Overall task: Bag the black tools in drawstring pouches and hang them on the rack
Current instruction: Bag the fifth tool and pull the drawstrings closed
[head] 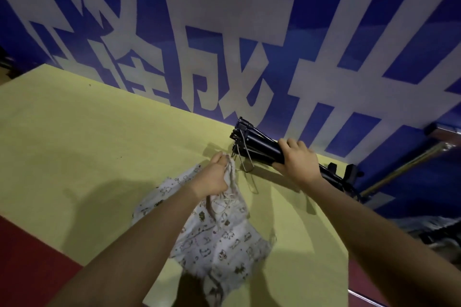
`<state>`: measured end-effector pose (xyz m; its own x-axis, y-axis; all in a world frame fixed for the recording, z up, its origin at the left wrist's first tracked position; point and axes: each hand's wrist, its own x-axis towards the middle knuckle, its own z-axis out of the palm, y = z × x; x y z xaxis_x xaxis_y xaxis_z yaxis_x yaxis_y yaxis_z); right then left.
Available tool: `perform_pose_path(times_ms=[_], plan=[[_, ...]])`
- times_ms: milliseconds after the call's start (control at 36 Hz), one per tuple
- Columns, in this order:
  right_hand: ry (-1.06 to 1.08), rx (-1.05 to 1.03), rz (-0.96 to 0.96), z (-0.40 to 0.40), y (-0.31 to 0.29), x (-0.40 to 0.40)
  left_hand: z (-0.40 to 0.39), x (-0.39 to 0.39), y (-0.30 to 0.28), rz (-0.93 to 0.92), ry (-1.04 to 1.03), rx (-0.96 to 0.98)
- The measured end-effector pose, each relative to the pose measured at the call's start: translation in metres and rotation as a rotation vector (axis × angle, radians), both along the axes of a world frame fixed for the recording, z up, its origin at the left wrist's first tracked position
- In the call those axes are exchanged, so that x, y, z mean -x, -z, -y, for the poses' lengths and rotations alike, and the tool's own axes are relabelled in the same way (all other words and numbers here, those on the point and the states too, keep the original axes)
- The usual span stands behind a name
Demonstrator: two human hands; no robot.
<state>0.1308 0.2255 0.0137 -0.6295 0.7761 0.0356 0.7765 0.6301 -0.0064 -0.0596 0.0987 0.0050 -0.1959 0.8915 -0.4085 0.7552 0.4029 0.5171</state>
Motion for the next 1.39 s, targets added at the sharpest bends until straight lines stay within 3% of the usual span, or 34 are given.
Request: perform_pose_path(times_ms=[278, 444, 667, 861, 1028, 1194, 1389], plan=[[-0.078, -0.066, 0.057, 0.051, -0.028, -0.016, 0.030, -0.009, -0.018, 0.059, -0.036, -0.081], [-0.171, -0.065, 0.212, 0.077, -0.033, -0.024, 0.047, -0.006, -0.024, 0.125, -0.059, -0.119], [-0.253, -0.089, 0.281, 0.106, -0.018, -0.006, 0.066, -0.006, -0.034, 0.084, 0.077, -0.088], [-0.419, -0.326, 0.338, 0.119, -0.028, 0.023, 0.071, -0.011, -0.037, 0.121, 0.119, -0.164], [-0.547, -0.672, 0.218, 0.117, -0.041, 0.035, 0.073, -0.019, -0.034, -0.225, 0.068, -0.321], [-0.573, -0.829, 0.069, 0.115, -0.047, 0.034, 0.065, -0.020, -0.035, -0.571, 0.086, -0.470], [-0.499, -0.834, -0.234, 0.122, -0.047, 0.025, 0.063, -0.005, -0.040, -0.581, -0.024, -0.547]])
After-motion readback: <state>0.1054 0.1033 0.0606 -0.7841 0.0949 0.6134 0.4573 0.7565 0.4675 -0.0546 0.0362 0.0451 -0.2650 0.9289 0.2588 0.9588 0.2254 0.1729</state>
